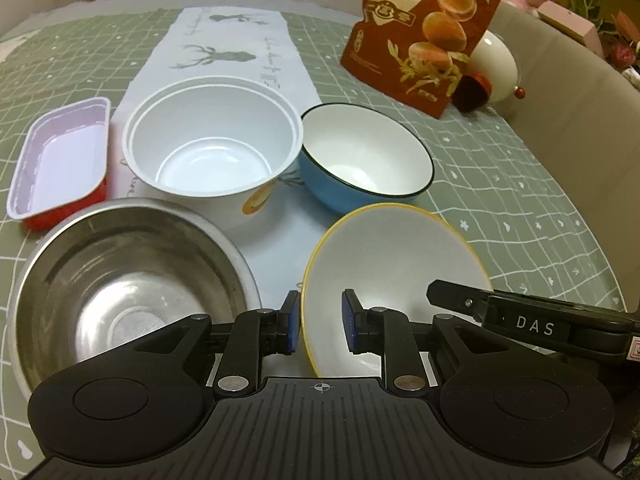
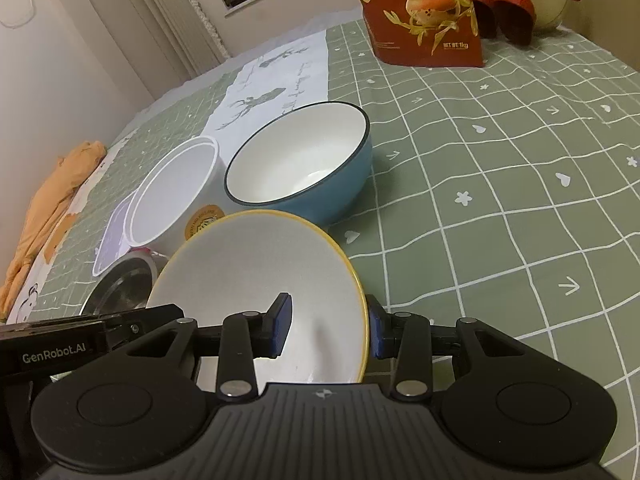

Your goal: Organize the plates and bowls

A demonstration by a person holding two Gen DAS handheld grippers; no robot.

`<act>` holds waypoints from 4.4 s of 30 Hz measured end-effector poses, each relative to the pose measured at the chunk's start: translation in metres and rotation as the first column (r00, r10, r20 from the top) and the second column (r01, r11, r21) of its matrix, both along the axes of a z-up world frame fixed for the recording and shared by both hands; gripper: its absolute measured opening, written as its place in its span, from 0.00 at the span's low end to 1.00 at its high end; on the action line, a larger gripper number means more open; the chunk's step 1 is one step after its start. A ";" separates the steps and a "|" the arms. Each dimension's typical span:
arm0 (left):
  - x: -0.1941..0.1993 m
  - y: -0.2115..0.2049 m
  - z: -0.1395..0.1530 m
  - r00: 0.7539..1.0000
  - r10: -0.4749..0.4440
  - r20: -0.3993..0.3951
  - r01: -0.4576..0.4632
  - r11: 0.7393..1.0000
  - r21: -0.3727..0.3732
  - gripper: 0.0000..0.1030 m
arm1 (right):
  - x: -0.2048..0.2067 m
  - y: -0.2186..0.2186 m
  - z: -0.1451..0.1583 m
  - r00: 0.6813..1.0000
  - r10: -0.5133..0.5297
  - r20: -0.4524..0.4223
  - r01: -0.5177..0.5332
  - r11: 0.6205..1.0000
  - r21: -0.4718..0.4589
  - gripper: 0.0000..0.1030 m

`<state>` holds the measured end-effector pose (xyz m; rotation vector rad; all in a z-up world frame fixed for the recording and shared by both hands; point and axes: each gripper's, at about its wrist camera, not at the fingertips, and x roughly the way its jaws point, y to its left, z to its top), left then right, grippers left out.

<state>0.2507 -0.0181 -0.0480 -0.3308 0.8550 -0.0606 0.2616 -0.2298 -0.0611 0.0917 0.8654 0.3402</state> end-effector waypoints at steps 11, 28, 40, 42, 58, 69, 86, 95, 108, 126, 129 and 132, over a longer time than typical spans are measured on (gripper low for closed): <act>-0.004 0.017 0.007 0.997 0.036 0.071 -0.033 0.998 -0.045 0.23 | 0.002 -0.002 -0.002 1.000 0.015 -0.011 -0.015 1.000 -0.004 0.38; 0.092 0.035 0.002 1.000 -0.002 0.001 0.002 0.983 -0.182 0.22 | 0.030 -0.014 0.040 0.995 -0.077 0.069 0.082 0.994 -0.069 0.40; 0.149 0.051 -0.003 0.999 0.031 0.032 -0.025 0.985 -0.169 0.21 | 0.094 0.005 0.037 0.998 -0.061 0.011 0.061 0.998 -0.034 0.47; 0.159 0.044 -0.008 1.000 0.001 0.014 0.001 0.991 -0.136 0.21 | 0.110 0.010 0.030 0.998 -0.051 -0.023 0.051 0.998 -0.020 0.47; 0.218 -0.001 -0.030 0.979 -0.180 -0.096 0.184 0.982 0.034 0.36 | 0.186 0.013 -0.030 0.964 -0.028 -0.266 0.060 0.992 0.114 0.39; 0.211 0.006 -0.017 0.974 -0.188 -0.123 0.182 0.982 -0.057 0.36 | 0.172 0.012 -0.016 0.964 -0.045 -0.263 0.080 0.989 0.124 0.39; 0.102 -0.007 0.053 0.991 -0.135 0.017 0.135 0.991 -0.003 0.40 | 0.085 0.010 0.061 0.986 0.026 -0.166 0.008 0.979 0.205 0.39; 0.037 -0.022 0.020 0.996 -0.091 -0.024 0.092 0.996 0.013 0.41 | 0.026 0.002 0.035 0.974 0.034 -0.223 0.003 0.987 0.160 0.40; 0.028 -0.015 0.002 0.995 -0.068 -0.072 0.065 0.997 -0.040 0.38 | 0.015 0.001 0.003 0.967 0.021 -0.256 0.024 0.985 0.172 0.40; 0.020 -0.024 0.013 0.996 -0.081 -0.040 0.083 0.996 0.042 0.29 | 0.016 0.012 0.000 0.991 0.008 -0.135 -0.004 1.000 0.027 0.40; 0.019 -0.026 0.014 0.996 -0.084 -0.036 0.086 0.995 0.055 0.29 | 0.016 0.012 -0.001 0.990 0.005 -0.138 0.000 0.999 0.034 0.40; 0.018 -0.026 0.014 0.996 -0.087 -0.033 0.089 0.994 0.058 0.29 | 0.015 0.011 -0.001 0.990 0.005 -0.138 0.001 0.999 0.038 0.40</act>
